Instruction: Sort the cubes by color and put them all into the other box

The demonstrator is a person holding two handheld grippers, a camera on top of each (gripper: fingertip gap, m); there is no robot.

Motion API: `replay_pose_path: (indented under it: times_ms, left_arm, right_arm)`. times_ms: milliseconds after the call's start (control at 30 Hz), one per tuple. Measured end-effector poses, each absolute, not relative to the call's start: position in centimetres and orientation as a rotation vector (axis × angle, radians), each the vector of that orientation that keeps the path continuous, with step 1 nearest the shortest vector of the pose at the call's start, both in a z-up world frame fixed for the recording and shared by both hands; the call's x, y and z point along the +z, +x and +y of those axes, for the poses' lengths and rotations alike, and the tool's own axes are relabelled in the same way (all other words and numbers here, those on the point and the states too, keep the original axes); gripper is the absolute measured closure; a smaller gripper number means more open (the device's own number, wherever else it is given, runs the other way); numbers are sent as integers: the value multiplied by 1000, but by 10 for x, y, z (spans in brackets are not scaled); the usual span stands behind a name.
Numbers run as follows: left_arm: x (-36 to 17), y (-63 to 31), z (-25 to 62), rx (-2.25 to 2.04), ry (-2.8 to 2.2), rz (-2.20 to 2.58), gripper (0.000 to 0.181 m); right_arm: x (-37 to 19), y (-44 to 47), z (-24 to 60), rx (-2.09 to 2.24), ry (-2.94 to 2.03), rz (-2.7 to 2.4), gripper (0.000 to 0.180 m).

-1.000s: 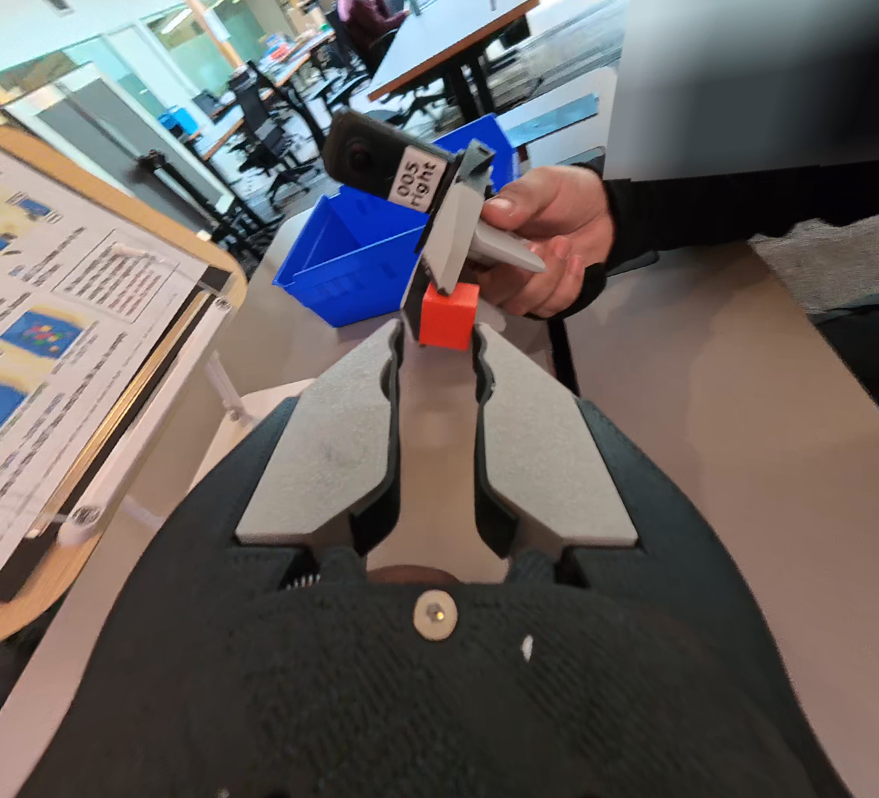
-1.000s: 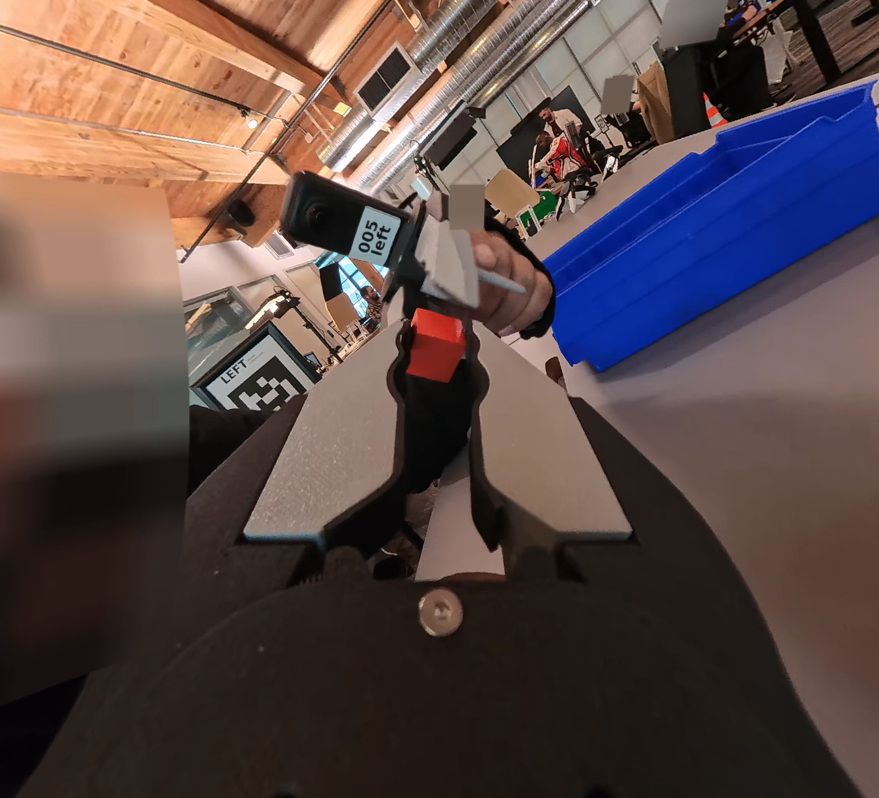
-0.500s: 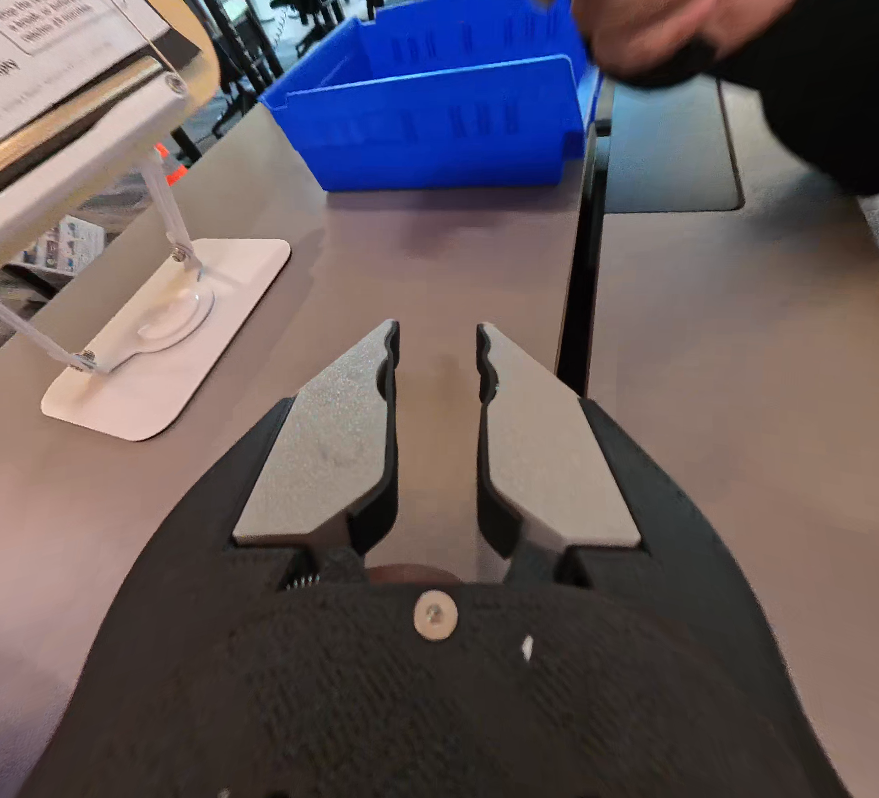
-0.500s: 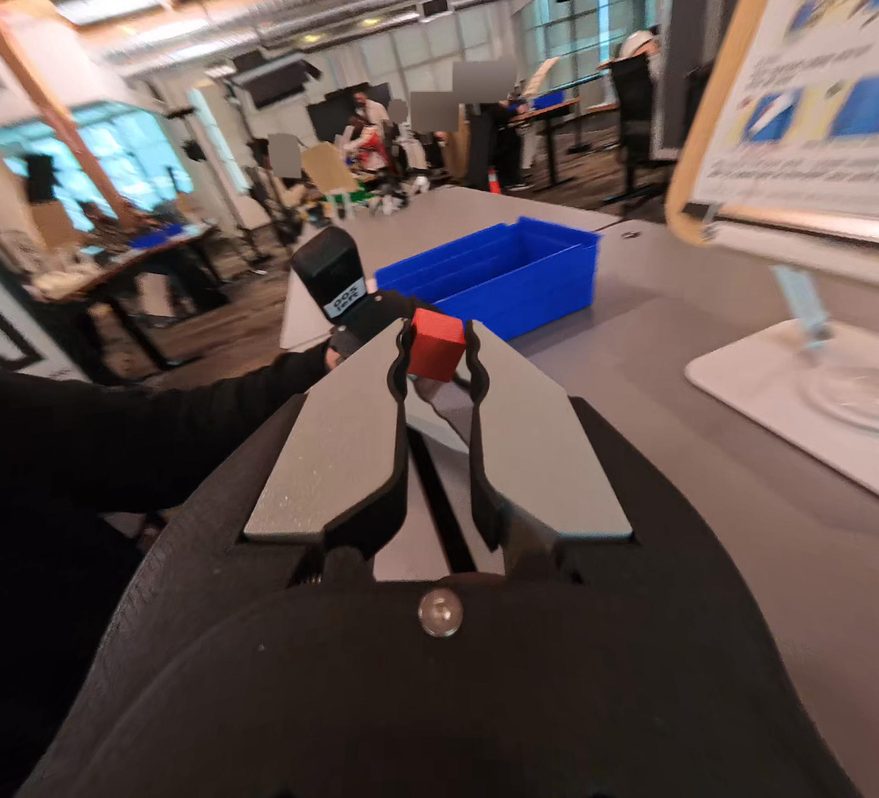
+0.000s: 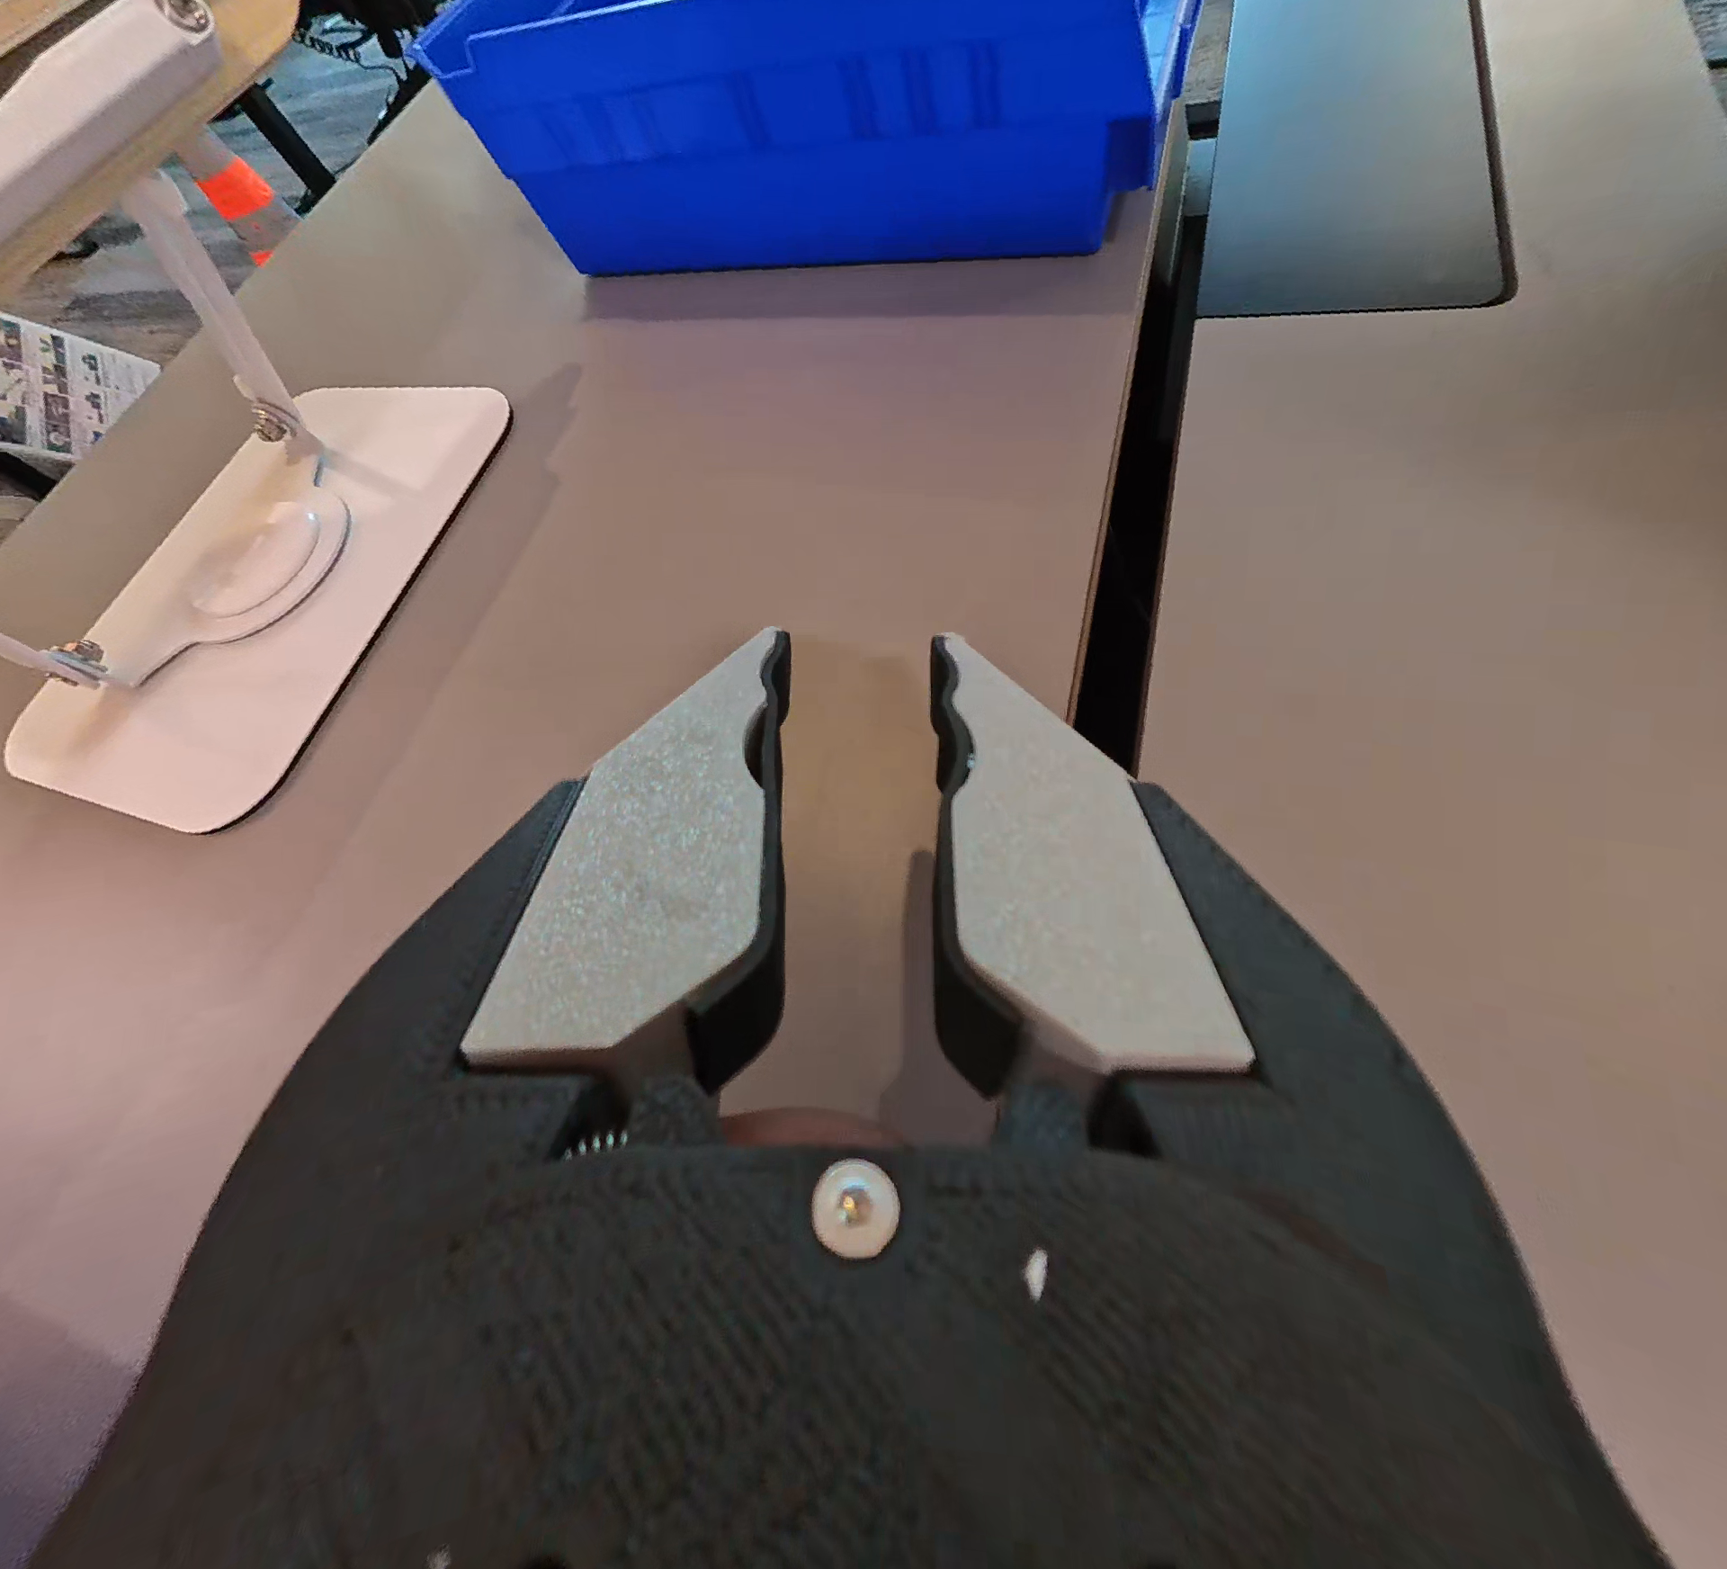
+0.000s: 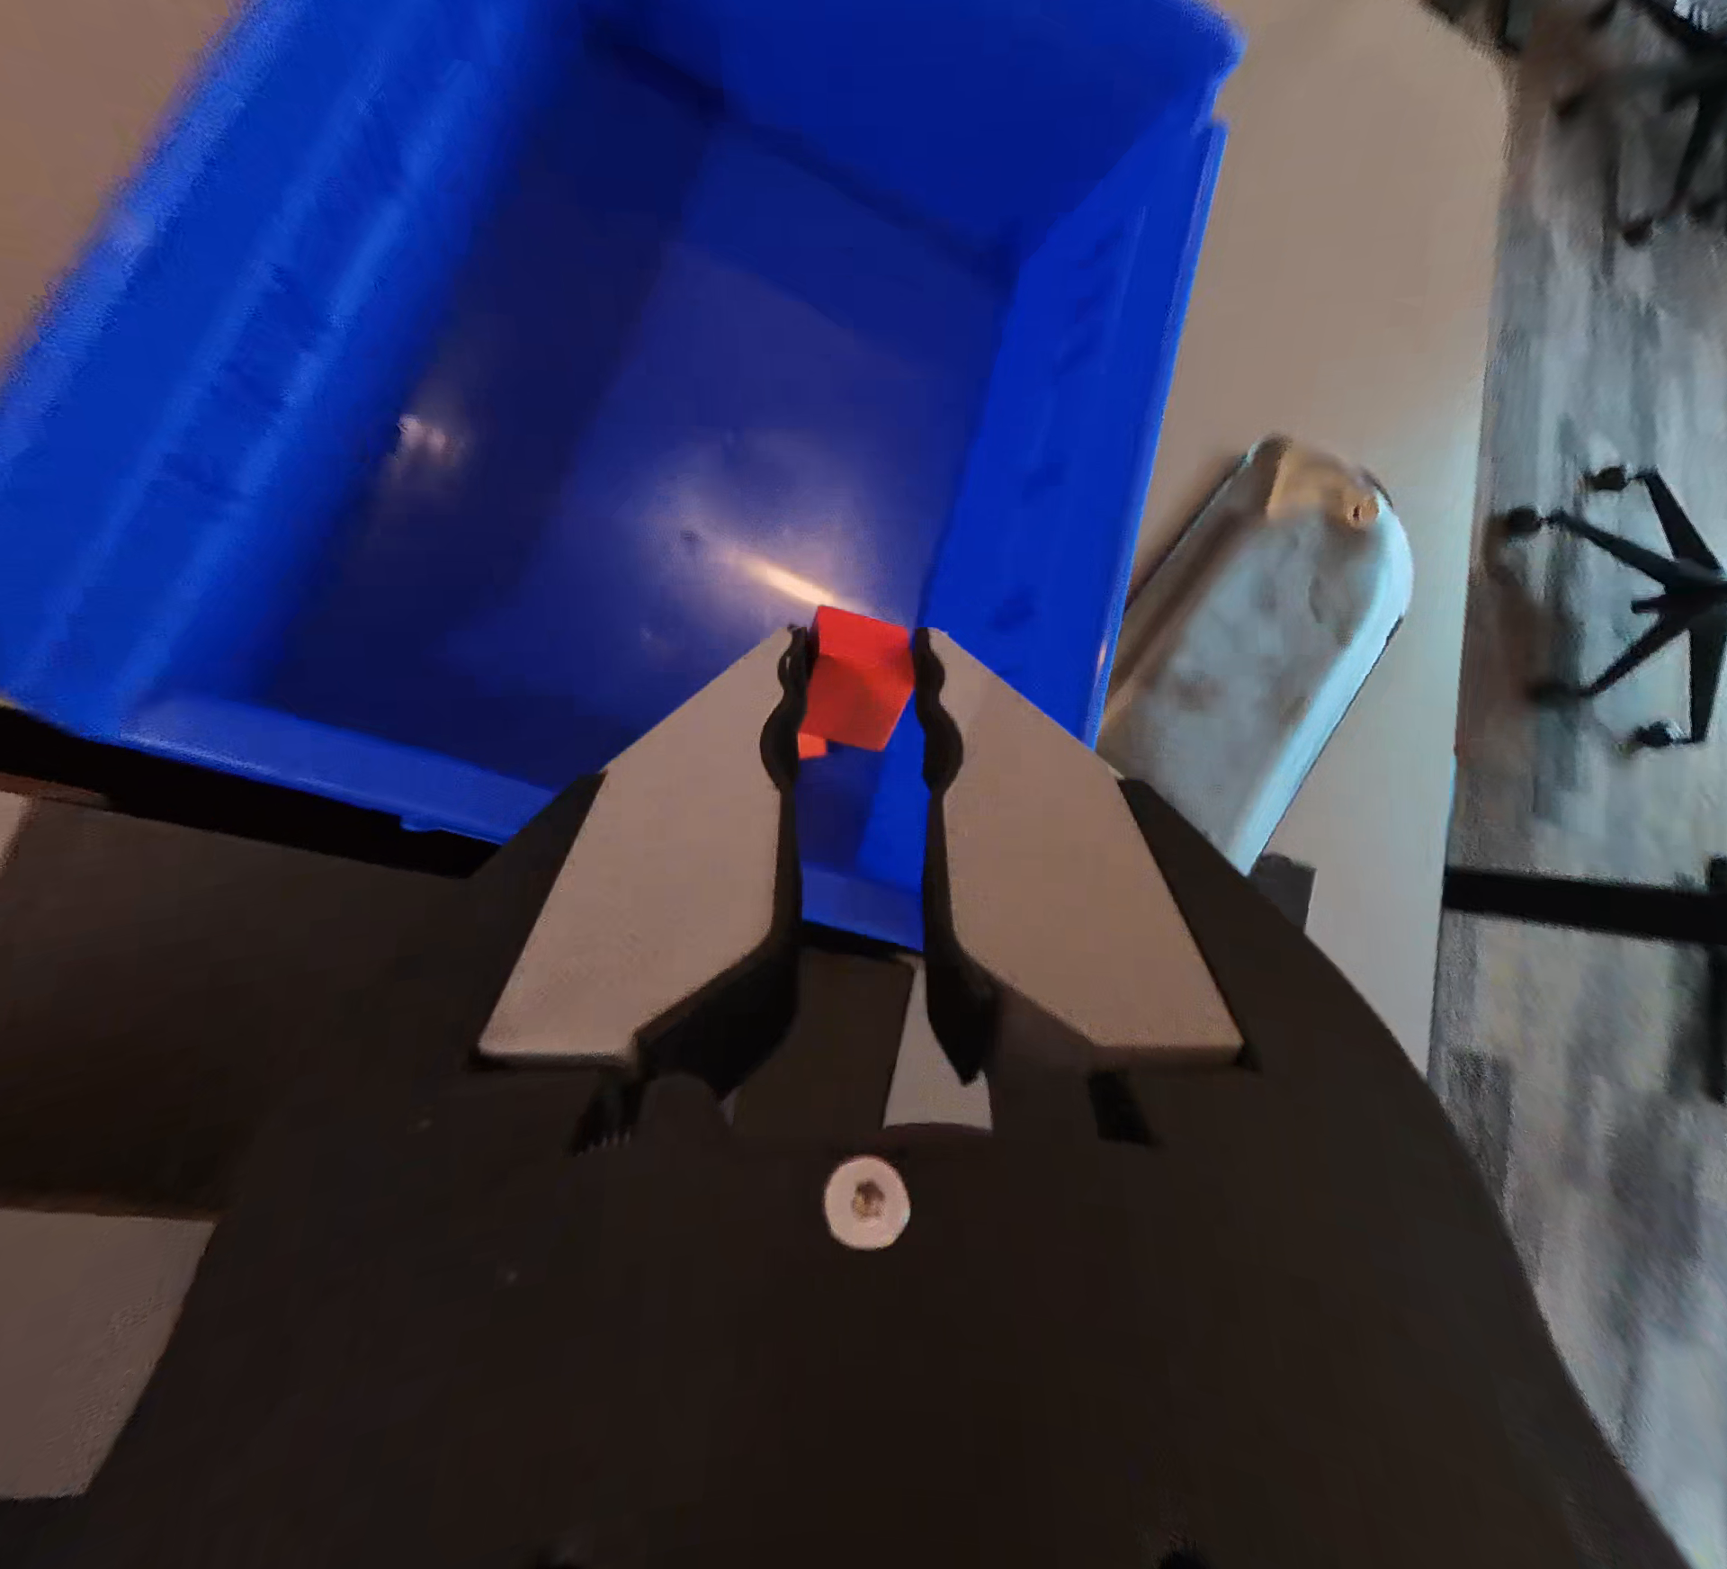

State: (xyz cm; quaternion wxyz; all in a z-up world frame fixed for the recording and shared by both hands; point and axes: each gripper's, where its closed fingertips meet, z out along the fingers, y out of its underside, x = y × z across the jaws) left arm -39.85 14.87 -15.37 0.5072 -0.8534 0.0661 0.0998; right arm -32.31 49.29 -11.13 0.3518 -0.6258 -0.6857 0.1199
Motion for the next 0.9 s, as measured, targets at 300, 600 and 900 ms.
replay_pose_path:
  times_ms: [300,600,900]
  left_arm:
    - [-173,-417,141,229,-2140,69,151]
    - [-180,-418,140,192,-2181,38,145]
    - [-183,-416,140,189,-2197,49,144]
  right_arm:
    - [-176,-304,521,94,-1860,-1844,159]
    - [-156,-306,519,163,-1820,-1811,150]
    - [-28,-359,348,852,-1222,-1721,151]
